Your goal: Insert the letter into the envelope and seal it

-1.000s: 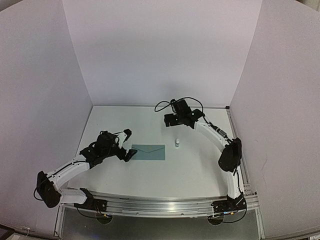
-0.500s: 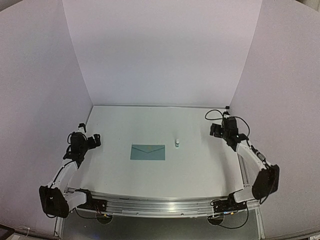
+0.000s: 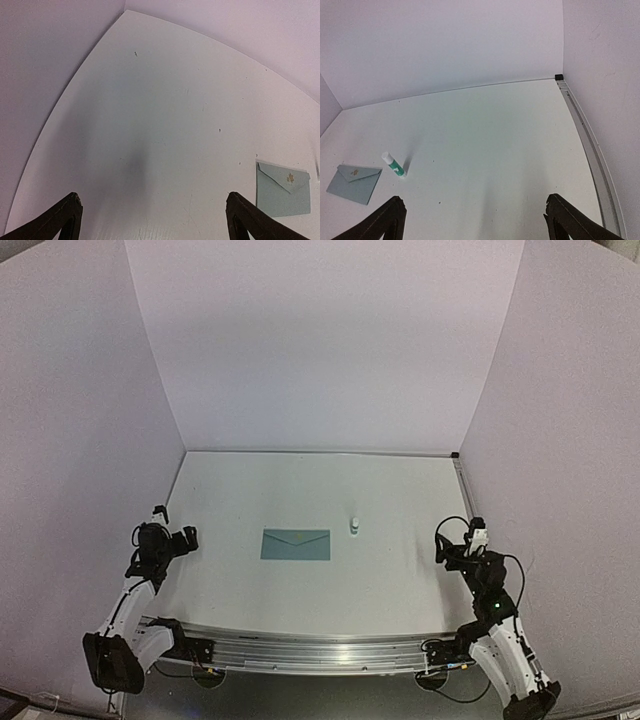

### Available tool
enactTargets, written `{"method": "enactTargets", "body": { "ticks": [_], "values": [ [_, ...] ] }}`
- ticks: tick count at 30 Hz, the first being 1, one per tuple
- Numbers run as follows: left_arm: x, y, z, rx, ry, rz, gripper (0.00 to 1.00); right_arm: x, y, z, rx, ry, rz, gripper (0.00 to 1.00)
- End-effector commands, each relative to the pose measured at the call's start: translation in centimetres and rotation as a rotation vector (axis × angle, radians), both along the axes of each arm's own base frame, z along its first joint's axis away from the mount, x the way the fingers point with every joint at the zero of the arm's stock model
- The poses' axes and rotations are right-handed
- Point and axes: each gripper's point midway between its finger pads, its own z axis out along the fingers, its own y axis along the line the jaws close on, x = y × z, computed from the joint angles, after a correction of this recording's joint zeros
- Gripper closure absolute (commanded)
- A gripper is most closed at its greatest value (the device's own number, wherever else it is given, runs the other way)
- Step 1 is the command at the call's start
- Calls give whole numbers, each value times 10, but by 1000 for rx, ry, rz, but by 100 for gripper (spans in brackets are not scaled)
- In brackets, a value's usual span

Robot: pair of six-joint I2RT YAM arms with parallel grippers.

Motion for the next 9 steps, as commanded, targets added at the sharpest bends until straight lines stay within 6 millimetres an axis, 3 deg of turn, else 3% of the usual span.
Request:
{"method": "enactTargets", "body": {
  "ticks": [1,9],
  "values": [
    [-4,5,5,37,-41,-14,0,-9,1,-18,-33,-43,27,6],
    [-8,20,2,51,-40,50,0,-12,-2,-21,-66,-62,23,5]
  ]
}}
